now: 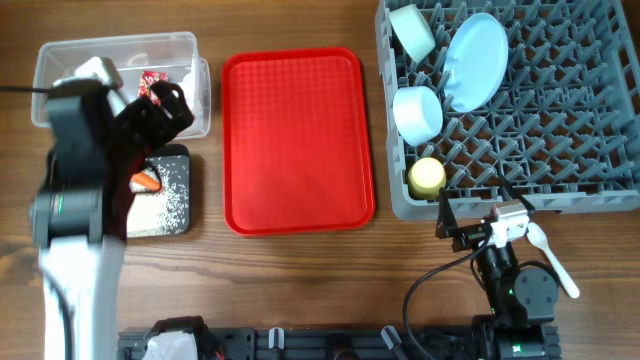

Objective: Sort waste into correct bins and load items into the dishwasher rack

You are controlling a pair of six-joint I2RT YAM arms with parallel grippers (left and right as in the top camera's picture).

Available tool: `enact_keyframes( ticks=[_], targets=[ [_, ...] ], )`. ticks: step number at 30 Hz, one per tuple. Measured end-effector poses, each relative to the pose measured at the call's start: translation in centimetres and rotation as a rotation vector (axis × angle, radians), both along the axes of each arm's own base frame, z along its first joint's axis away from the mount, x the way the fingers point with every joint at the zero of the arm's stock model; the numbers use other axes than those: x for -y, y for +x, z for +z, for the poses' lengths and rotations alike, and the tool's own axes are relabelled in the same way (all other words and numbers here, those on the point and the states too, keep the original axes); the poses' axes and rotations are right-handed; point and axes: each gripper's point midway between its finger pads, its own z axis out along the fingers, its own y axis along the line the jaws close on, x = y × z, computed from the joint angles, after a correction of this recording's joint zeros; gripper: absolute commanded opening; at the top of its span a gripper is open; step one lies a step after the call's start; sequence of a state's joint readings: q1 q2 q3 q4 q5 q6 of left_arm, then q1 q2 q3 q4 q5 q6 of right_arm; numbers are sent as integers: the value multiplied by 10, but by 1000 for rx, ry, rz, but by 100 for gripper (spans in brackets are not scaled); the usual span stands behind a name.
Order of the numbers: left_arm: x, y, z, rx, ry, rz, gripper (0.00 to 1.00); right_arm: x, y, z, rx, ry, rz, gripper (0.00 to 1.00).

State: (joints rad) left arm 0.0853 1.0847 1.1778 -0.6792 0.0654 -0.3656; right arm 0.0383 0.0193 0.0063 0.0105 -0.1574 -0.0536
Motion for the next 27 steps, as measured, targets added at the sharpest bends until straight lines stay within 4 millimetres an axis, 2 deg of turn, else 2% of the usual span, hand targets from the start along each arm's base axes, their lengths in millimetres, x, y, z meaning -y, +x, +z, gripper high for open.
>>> enact_keyframes(
  ticks=[1, 2, 4, 8, 10, 15, 18, 21, 27],
  targets=[
    [2, -6, 13, 78, 37, -26, 100, 0, 0, 0, 1, 0, 0, 100],
    [4, -21, 23, 157, 85, -53, 100, 0, 0, 0, 0, 0, 0, 100],
    [6, -35, 29, 260, 138, -73, 100, 0, 0, 0, 0, 0, 0, 100],
    [8, -67, 3, 364, 194, -85, 100, 0, 0, 0, 1, 0, 0, 100],
    [9, -76, -10, 405, 209, -89, 100, 0, 0, 0, 1, 0, 0, 100],
    [14, -89, -53, 450, 219, -106, 100, 0, 0, 0, 2, 0, 0, 100],
    [15, -93, -70, 460, 220, -113, 100, 0, 0, 1, 2, 0, 0, 100],
    [17, -97, -77, 477, 221, -118, 100, 0, 0, 1, 2, 0, 0, 100],
    [18, -103, -66, 537, 229, -117, 100, 0, 0, 1, 2, 0, 0, 100]
  ],
)
